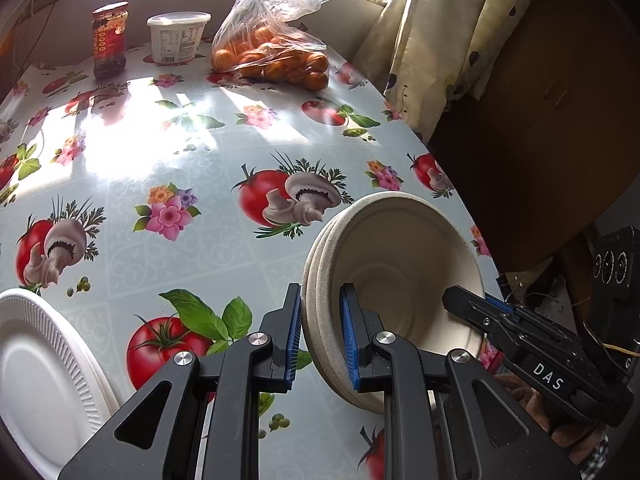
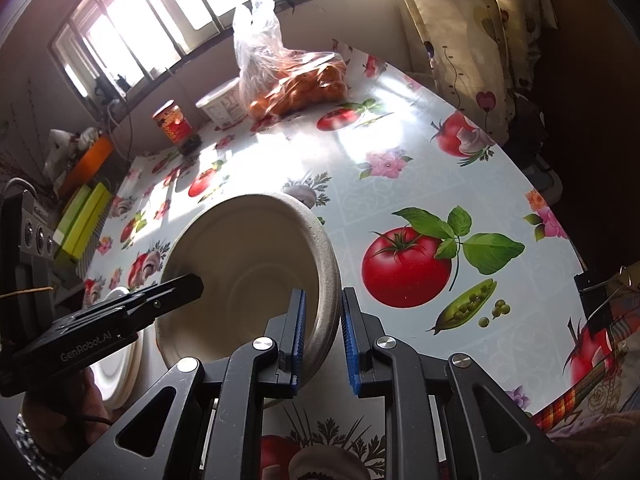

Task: Organize plates and bowls
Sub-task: 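Lift the bowl stack and carry it toward the white plate stack, then lower the bowl stack onto the white plate stack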

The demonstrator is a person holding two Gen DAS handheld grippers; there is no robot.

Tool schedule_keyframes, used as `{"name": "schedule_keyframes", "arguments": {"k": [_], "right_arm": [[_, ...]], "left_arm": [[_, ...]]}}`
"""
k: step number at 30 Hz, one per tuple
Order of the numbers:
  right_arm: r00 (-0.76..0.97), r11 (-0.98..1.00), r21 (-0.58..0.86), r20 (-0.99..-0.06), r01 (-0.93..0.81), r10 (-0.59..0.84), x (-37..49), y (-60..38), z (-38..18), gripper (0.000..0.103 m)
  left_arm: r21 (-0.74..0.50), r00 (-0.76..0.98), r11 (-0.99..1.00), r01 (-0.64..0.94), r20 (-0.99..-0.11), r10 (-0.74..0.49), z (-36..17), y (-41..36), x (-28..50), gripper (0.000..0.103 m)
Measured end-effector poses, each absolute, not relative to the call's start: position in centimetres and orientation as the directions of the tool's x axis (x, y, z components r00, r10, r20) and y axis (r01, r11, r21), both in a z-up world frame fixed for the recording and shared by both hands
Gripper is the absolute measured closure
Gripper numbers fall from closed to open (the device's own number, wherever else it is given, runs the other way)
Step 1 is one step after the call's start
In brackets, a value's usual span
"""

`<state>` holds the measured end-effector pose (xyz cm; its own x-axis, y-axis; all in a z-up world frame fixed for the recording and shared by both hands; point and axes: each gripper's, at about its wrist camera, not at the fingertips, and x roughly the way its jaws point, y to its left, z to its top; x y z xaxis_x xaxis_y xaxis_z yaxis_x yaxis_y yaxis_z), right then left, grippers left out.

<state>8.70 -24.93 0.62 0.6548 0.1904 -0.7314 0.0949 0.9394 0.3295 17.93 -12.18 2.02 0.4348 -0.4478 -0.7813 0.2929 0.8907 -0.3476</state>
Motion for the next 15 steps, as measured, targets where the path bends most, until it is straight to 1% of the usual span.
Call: {"name": "schedule_keyframes", "arguments": {"k": [15], "right_arm": [[0.637,0.947,0.321,-0.727,-0.013,0.255,9.6,-20.3,2.2,0.085]], "left_arm": [[-0.354,0.49,0.91,0.215,-0.767,-0.414,3.8,-7.1,16.4,0.083]]}}
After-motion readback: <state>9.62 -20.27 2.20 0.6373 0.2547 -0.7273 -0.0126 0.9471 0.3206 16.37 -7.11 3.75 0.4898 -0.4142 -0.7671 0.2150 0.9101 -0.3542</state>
